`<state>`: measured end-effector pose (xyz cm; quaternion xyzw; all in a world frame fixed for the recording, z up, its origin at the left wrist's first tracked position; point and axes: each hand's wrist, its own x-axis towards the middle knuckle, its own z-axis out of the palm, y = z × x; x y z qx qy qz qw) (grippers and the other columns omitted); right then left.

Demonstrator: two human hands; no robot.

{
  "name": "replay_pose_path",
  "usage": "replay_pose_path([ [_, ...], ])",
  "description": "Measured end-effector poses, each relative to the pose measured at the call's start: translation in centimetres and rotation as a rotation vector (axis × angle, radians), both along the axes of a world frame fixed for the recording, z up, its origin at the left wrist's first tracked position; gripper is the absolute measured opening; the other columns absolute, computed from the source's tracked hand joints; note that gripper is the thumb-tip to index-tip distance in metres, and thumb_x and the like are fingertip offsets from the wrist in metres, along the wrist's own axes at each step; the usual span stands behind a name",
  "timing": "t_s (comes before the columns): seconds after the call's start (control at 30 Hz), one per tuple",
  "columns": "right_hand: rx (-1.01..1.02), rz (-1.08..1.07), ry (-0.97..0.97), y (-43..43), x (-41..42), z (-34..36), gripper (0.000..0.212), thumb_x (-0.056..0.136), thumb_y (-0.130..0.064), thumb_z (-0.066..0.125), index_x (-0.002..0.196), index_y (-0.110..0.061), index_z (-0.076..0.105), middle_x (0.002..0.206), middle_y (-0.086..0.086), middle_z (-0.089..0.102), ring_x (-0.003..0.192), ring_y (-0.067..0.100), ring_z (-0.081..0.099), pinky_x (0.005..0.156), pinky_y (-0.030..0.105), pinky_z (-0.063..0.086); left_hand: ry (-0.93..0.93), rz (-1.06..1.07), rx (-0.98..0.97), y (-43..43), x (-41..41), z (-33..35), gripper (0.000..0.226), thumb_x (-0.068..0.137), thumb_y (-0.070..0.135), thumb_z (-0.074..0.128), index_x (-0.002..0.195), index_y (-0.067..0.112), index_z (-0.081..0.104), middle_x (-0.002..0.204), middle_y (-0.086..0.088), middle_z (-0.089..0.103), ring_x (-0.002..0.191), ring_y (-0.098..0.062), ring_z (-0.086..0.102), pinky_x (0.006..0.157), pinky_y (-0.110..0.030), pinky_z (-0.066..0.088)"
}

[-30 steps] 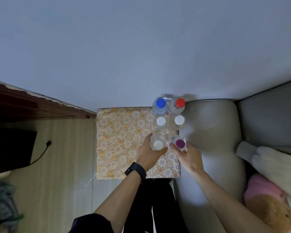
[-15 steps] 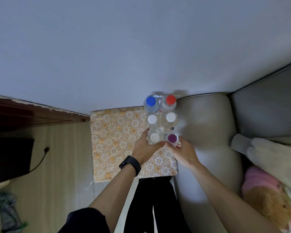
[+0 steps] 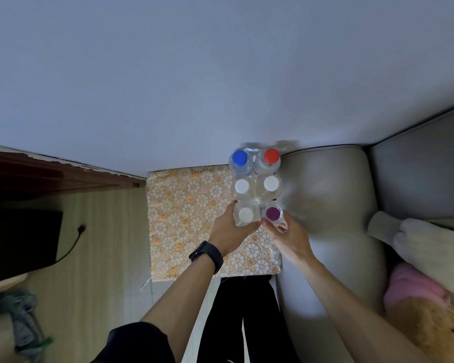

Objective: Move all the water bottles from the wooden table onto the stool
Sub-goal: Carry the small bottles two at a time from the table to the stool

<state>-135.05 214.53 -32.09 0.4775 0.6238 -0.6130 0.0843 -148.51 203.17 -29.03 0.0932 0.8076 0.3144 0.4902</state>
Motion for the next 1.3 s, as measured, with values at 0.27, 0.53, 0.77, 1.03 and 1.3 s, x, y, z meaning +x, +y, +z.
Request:
replay_pose_path([
  [0.27, -0.07, 0.124, -0.097, 1.3, 0.3, 1.1, 0.074, 0.077, -0.047, 0.082, 0.141, -0.03, 0.047, 0.131, -0.012, 0.061, 0.122, 0.011, 0.056, 0.083, 0.022, 0.047, 0.021, -0.06, -0.008, -0.4, 0.0, 0.7, 0.079, 0.079, 0.047, 0.08, 0.145, 0.033, 0.039, 0.119, 0.015, 0.061, 0.11, -0.014, 0.063, 0.087, -0.029, 0.05],
  [0.53, 0.096, 0.299, -0.248, 0.0, 1.5, 8.0, 0.057, 0.093, -0.04, 0.065, 0.141, -0.014, 0.049, 0.139, 0.002, 0.057, 0.125, 0.021, 0.056, 0.102, 0.034, 0.044, 0.041, -0.404, -0.324, -4.4, 0.6, 6.1, 0.06, 0.096, 0.046, 0.058, 0.148, 0.022, 0.041, 0.141, -0.003, 0.057, 0.12, -0.023, 0.06, 0.096, -0.032, 0.048],
  [0.77, 0.166, 0.609, -0.203, -2.4, 1.3, 17.3, 0.04, 0.094, -0.048, 0.056, 0.127, -0.026, 0.058, 0.132, -0.009, 0.062, 0.117, 0.015, 0.059, 0.091, 0.026, 0.04, 0.071, -0.201, -0.307, -10.2, 2.5, 14.0, 0.046, 0.1, 0.042, 0.051, 0.141, 0.022, 0.049, 0.137, -0.004, 0.059, 0.117, -0.022, 0.061, 0.096, -0.031, 0.05],
  [1.03, 0.362, 0.84, 0.093, -7.8, -3.4, 28.1, 0.044, 0.095, -0.053, 0.054, 0.131, -0.028, 0.059, 0.133, -0.014, 0.059, 0.123, 0.006, 0.054, 0.095, 0.024, 0.04, 0.207, 0.164, -0.232, -20.3, 4.0, 20.7, 0.043, 0.099, 0.044, 0.05, 0.137, 0.024, 0.055, 0.131, 0.003, 0.061, 0.111, -0.016, 0.062, 0.089, -0.027, 0.05],
  [1.3, 0.535, 1.119, 0.411, -24.4, -6.1, 35.5, 0.034, 0.096, -0.045, 0.056, 0.127, -0.031, 0.061, 0.129, -0.016, 0.06, 0.11, -0.004, 0.05, 0.087, 0.014, 0.037, 0.413, 0.591, -0.262, -39.9, 9.1, 25.7, 0.039, 0.097, 0.04, 0.053, 0.132, 0.025, 0.06, 0.129, 0.006, 0.065, 0.117, -0.016, 0.061, 0.094, -0.026, 0.049],
])
